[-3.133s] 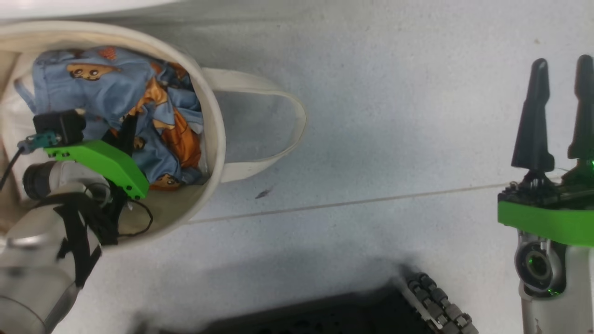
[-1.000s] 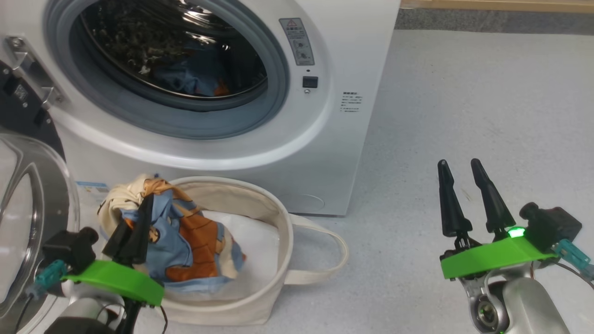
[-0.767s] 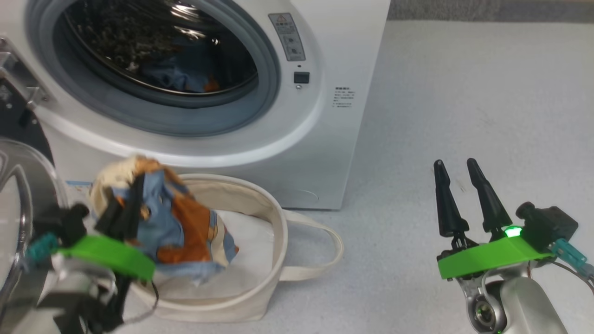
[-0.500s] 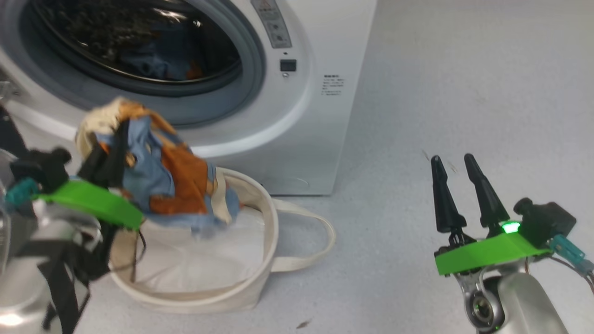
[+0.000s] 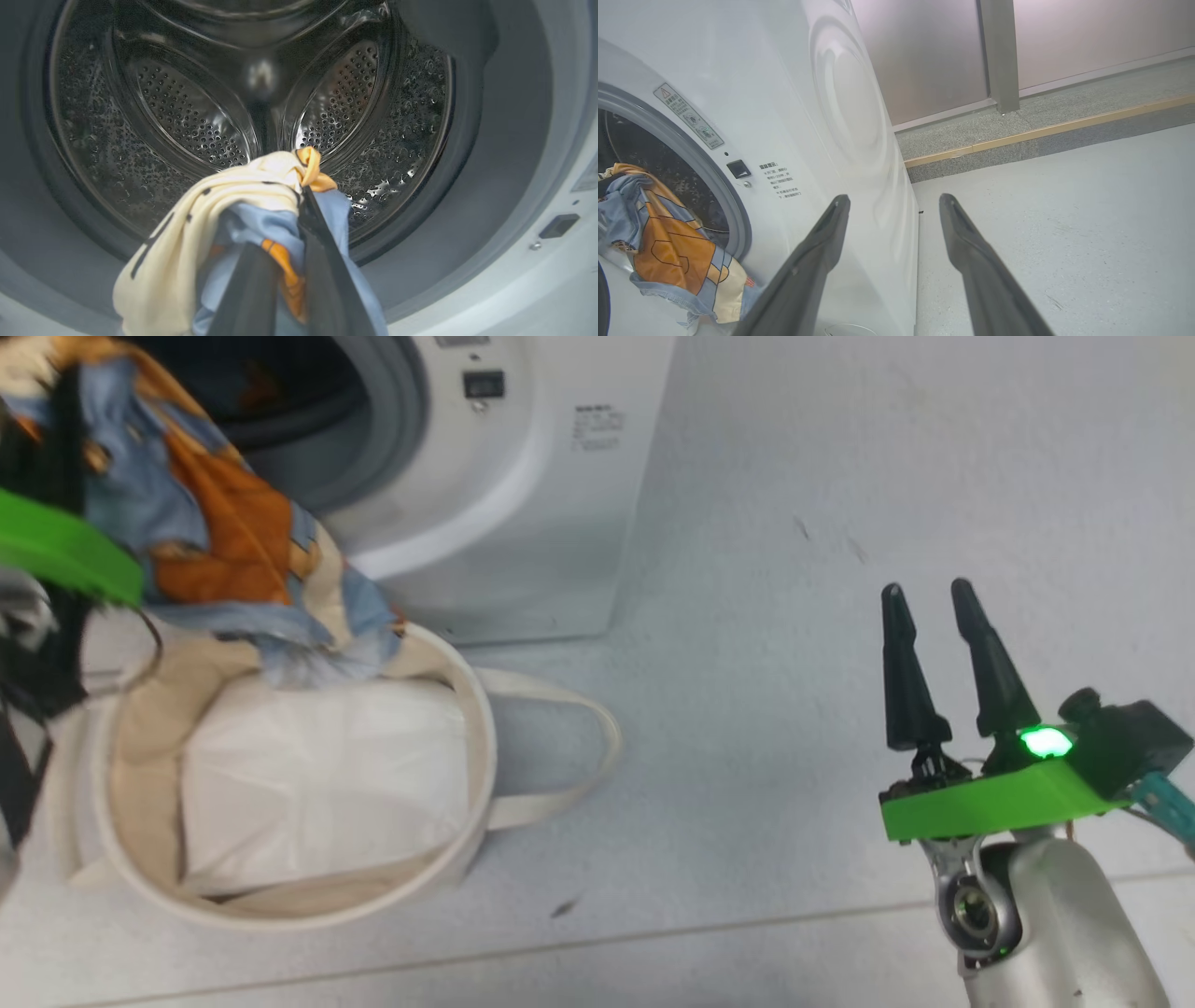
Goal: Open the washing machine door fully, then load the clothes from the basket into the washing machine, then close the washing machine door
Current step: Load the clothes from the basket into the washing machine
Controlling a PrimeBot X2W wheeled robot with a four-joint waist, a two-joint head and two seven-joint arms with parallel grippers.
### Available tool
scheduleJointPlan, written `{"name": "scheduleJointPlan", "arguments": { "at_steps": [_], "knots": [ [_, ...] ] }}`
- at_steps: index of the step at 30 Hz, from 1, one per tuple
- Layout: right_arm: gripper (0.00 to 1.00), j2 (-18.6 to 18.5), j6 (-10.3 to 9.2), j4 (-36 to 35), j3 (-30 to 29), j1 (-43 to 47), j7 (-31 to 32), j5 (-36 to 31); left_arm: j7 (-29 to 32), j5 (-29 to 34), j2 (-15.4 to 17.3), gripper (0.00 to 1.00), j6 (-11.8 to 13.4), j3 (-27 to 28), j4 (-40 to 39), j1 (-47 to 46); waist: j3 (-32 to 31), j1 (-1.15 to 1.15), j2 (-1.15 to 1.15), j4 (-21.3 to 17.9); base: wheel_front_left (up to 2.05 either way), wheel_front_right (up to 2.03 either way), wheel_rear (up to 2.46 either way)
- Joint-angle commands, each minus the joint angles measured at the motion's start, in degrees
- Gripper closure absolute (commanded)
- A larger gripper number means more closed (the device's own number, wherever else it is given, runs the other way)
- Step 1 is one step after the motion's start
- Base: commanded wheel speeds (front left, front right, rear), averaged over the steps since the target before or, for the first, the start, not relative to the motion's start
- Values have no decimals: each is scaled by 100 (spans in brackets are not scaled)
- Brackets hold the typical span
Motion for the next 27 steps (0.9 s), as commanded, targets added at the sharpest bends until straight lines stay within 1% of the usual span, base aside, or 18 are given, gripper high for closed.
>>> {"name": "scheduleJointPlan", "arguments": {
  "at_steps": [1,8,14,18,21,26,27],
  "knots": [
    [0,-4,6,-235,105,-118,-79,27,39,-90,318,100,-5,131,-25,-446,377,-1,0,-215,0,0,0],
    [0,-4,6,-454,85,-220,-117,65,227,-459,483,100,-7,-435,528,-1446,1031,-1,0,-432,0,0,0],
    [0,-4,6,-688,26,-277,-126,124,539,-845,695,100,-8,-893,884,-2230,1536,-1,0,-578,0,0,0],
    [0,-4,6,-815,2,-286,-127,156,885,-1112,740,100,-8,-1178,1109,-2705,1801,-1,0,-619,0,0,0],
    [0,-4,6,-896,4,-295,-127,168,873,-1123,794,100,-8,-1373,1291,-3074,1960,-1,0,-650,0,0,0],
    [0,-4,6,-991,-17,-306,-127,163,562,-1142,801,100,-8,-1617,1486,-3665,2158,-1,0,-666,0,0,0],
    [0,-4,6,-991,-17,-306,-127,163,562,-1142,801,100,-8,-1617,1486,-3665,2158,-1,0,-666,0,0,0]
  ]
}}
